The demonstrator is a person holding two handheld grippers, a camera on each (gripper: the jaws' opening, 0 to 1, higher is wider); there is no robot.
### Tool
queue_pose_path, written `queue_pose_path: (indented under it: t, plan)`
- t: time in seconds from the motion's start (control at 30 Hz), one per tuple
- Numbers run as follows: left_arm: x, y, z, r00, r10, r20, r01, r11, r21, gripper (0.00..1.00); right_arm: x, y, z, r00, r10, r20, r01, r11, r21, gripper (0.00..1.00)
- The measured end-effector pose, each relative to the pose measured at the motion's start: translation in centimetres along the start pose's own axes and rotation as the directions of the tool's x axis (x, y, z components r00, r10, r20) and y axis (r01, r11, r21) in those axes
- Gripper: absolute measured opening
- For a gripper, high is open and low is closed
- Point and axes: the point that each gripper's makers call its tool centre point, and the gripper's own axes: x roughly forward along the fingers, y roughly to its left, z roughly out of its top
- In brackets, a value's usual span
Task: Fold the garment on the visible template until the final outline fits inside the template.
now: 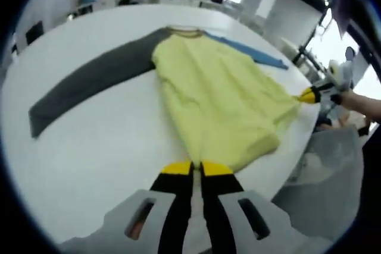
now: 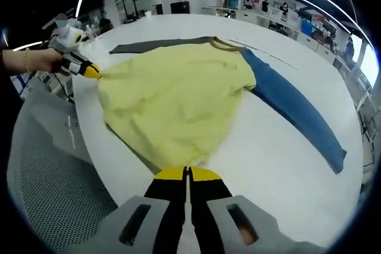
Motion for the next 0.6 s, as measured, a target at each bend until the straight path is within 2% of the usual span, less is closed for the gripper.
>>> queue_pose_path:
  t: [0.23, 0.6]
  plan:
    - [-0.2, 0.1, -0.1, 1.0, -0.002, -0.004, 0.002, 1.0, 0.005, 0.0, -0.7, -0.1, -0.4, 1.0, -0.013, 0.003, 0.013, 1.0, 0.008, 0.02]
    - [-0.2, 0.1, -1.3, 1.0, -0.009, -0.026, 0.009, 1.0, -0.013, 0.01, -1.1, 0.3, -1.5, 1.0, -0.017, -0.01, 0.017, 0.999, 0.028, 0.02]
